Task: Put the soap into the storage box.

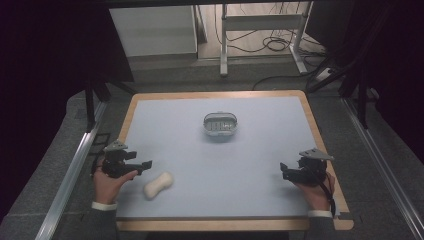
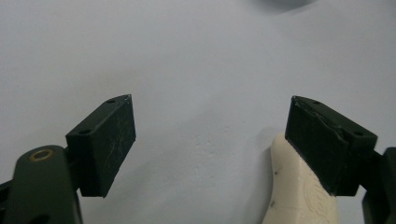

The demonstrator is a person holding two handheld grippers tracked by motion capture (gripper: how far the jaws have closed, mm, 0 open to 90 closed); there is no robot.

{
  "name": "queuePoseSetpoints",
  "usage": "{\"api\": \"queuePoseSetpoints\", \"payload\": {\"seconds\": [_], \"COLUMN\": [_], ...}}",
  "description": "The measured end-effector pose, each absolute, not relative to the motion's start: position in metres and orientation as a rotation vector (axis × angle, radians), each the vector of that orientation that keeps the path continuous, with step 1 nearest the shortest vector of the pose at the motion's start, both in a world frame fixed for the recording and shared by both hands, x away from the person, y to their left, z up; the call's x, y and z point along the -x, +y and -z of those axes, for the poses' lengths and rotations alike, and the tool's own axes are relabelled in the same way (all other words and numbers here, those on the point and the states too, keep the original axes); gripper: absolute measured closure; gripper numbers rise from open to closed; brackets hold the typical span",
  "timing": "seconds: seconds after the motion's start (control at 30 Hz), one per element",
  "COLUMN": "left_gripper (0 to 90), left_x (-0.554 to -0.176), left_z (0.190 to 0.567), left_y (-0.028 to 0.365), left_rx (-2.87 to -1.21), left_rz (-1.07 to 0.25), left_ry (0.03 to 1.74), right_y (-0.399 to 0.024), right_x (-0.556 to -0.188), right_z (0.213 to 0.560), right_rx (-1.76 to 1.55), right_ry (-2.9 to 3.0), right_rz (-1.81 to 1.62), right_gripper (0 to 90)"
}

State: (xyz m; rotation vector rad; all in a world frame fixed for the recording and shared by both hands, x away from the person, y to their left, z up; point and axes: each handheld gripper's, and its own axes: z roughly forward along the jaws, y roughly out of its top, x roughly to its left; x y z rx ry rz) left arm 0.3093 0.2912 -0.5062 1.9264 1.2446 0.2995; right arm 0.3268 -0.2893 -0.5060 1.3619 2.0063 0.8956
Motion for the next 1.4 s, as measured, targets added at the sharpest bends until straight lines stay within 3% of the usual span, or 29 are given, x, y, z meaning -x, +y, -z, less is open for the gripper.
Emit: {"api": "queuePoseSetpoints", "payload": {"seconds": [1.03, 1.4], "left_gripper": [18.6, 18.8], "left_x": [-0.311, -0.308], "left_z": [0.509, 0.489], "left_y": [0.283, 0.283], "left_rx": [-2.009, -2.051], "left_rz": [-0.347, -0.323], "left_ry": [1.284, 1.245], "right_y": [-0.308, -0.307], "right_x": [-0.33, -0.33], "right_z": [0.508, 0.504], "right_rx": [-1.355, -1.341], "right_ry": [1.979, 1.976], "right_rz": [-0.988, -0.991], "right_gripper": [5.7, 5.9]}}
